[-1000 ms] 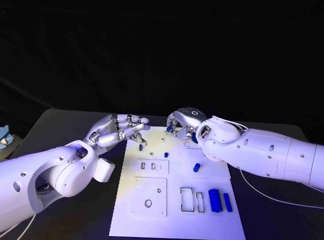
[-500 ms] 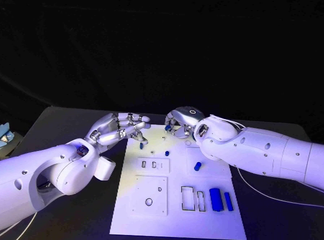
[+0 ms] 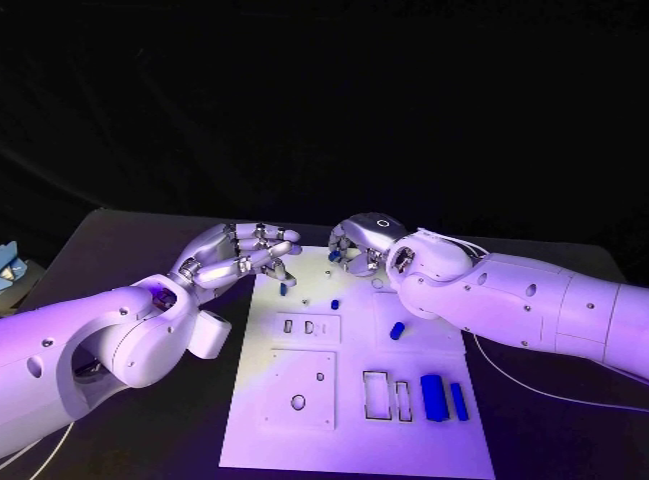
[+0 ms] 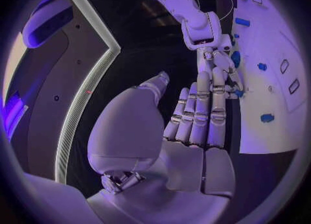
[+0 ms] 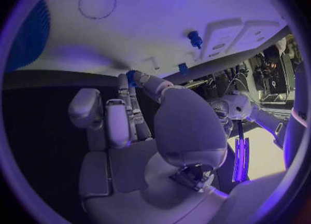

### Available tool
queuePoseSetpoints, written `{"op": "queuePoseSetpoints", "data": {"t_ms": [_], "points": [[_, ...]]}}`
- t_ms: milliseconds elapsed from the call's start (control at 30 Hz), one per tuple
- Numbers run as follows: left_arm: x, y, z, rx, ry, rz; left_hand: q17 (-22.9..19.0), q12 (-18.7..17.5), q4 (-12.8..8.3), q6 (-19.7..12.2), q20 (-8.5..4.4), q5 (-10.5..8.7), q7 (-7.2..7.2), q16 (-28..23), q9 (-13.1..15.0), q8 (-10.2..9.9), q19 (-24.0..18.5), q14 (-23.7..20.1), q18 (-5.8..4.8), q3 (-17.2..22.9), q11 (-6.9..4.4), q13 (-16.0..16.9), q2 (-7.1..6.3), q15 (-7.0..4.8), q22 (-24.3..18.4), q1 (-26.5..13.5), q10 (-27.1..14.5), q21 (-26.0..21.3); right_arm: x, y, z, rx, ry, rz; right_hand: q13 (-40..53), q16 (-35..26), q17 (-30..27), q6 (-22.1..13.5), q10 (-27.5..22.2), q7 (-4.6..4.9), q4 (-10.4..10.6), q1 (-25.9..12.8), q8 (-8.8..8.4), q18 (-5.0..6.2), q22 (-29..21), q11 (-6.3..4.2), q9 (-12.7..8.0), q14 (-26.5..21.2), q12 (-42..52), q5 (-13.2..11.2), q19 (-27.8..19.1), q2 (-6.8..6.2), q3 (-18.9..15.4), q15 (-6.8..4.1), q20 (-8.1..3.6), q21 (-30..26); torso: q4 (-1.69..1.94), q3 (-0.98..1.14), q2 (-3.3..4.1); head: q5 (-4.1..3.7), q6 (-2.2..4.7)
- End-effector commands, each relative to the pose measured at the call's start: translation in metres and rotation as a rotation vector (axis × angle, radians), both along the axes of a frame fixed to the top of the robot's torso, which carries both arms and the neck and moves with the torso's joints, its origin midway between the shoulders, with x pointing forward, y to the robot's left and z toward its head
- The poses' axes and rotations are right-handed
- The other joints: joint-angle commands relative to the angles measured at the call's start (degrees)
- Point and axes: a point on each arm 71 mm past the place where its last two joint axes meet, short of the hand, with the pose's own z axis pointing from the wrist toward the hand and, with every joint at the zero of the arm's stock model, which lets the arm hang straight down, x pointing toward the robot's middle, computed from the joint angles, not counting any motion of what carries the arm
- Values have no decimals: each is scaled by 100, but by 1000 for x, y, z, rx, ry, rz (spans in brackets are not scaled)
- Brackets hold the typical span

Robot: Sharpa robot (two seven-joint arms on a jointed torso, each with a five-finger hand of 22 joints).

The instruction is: Assemble the parts on the task board

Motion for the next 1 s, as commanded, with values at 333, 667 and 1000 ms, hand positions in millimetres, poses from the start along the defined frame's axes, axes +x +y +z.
{"op": "queuePoseSetpoints", "data": {"t_ms": [333, 667, 1000], "points": [[-1, -3, 2, -5, -7, -25, 2, -33, -6, -43, 16, 23, 249, 20, 11, -29, -52, -64, 47, 28, -5, -7, 27, -1, 8, -34, -45, 35, 2, 1, -2, 3, 14, -2, -190, -204, -445, -759, -908, 224, 173, -211, -470, 24, -537, 260, -66, 34, -315, -65, -341, -323, -69, 202, 188, -445, -3, -9, 5, 12, -24], [1, -1, 2, -4, -6, -20, 2, -33, -6, -43, 16, 23, 249, 20, 11, -29, -52, -64, 47, 28, -5, -7, 27, -1, 8, -34, -45, 35, -7, -16, 0, 35, 25, -11, -308, -376, -756, -1076, -1248, 182, 207, -199, -715, 82, -826, 288, -113, -50, -291, 8, -487, -477, -325, 229, 227, -707, -9, 2, -6, 36, 14], [4, 6, 0, 3, 1, -3, 1, -35, -2, -45, 19, 23, 250, 16, 13, -32, -64, -74, 47, 28, -3, -5, 29, 2, 8, -39, -46, 36, -22, -69, 19, 252, 197, -117, 1167, -306, -620, -773, 248, 135, 261, -127, -465, 88, -857, -11, 73, -1, 2186, 377, -501, -674, -930, 1, 37, -866, -145, 45, -65, 32, 33]]}}
